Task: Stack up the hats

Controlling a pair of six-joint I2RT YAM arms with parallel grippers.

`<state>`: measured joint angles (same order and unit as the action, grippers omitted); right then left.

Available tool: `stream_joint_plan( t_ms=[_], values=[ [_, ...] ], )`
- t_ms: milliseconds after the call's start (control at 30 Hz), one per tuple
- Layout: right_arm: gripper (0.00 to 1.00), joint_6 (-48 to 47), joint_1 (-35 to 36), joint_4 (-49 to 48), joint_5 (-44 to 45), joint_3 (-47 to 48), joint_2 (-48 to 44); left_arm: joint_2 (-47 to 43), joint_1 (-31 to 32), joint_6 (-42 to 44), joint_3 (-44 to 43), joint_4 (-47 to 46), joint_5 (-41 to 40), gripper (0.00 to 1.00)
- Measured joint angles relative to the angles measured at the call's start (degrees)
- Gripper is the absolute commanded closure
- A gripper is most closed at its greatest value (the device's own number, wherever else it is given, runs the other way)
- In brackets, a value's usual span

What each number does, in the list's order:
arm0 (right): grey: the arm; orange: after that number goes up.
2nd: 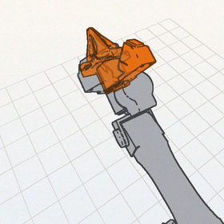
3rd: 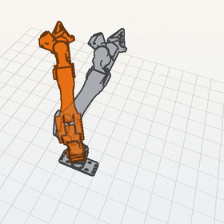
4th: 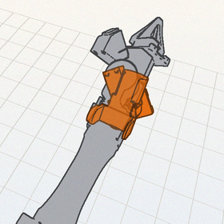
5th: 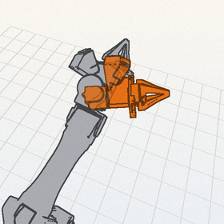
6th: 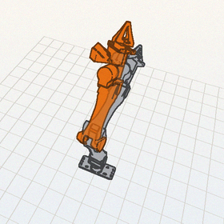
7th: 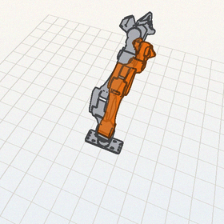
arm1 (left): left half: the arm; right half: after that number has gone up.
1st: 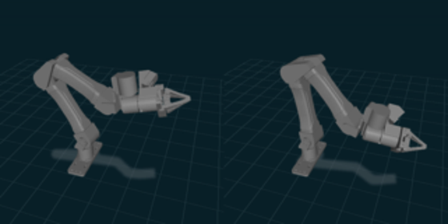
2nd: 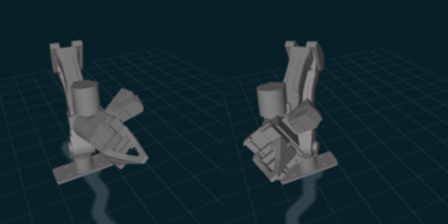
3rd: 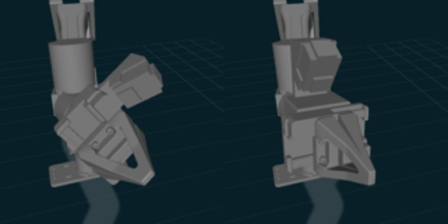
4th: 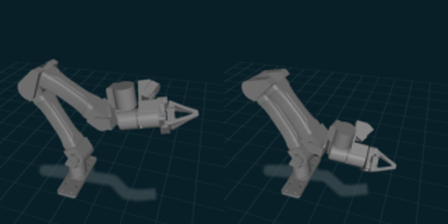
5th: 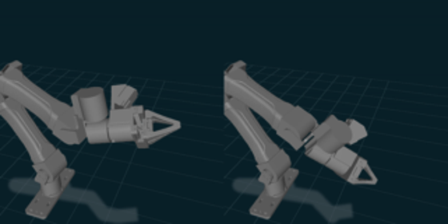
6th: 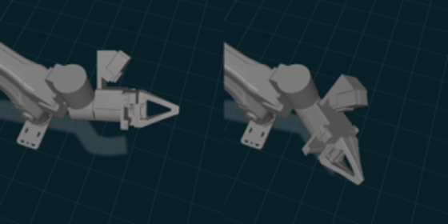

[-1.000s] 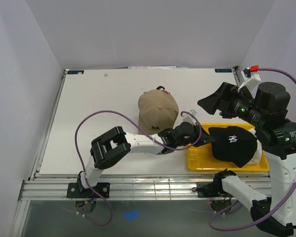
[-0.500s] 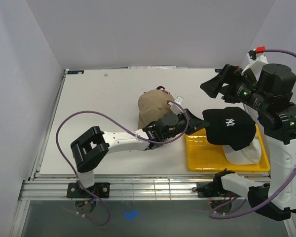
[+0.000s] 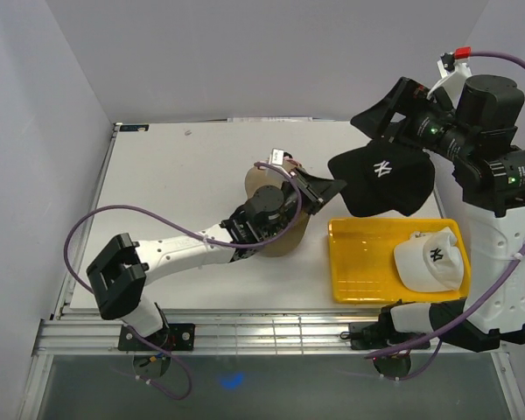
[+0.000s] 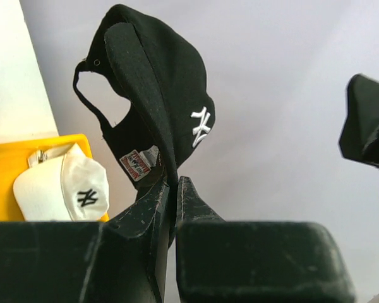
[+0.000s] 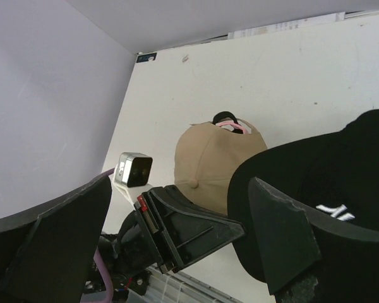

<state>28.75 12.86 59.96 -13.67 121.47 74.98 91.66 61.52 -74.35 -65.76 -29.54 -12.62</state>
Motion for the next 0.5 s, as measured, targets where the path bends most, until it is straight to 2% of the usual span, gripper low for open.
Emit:
stream_joint_plan(
  t_ms=[500],
  values=[
    [0.06, 5.6, -6.2, -5.7, -13.3, 0.5, 8.4, -19.5, -3.9, 1.1, 11.0, 1.3, -11.5, 1.00]
  ],
)
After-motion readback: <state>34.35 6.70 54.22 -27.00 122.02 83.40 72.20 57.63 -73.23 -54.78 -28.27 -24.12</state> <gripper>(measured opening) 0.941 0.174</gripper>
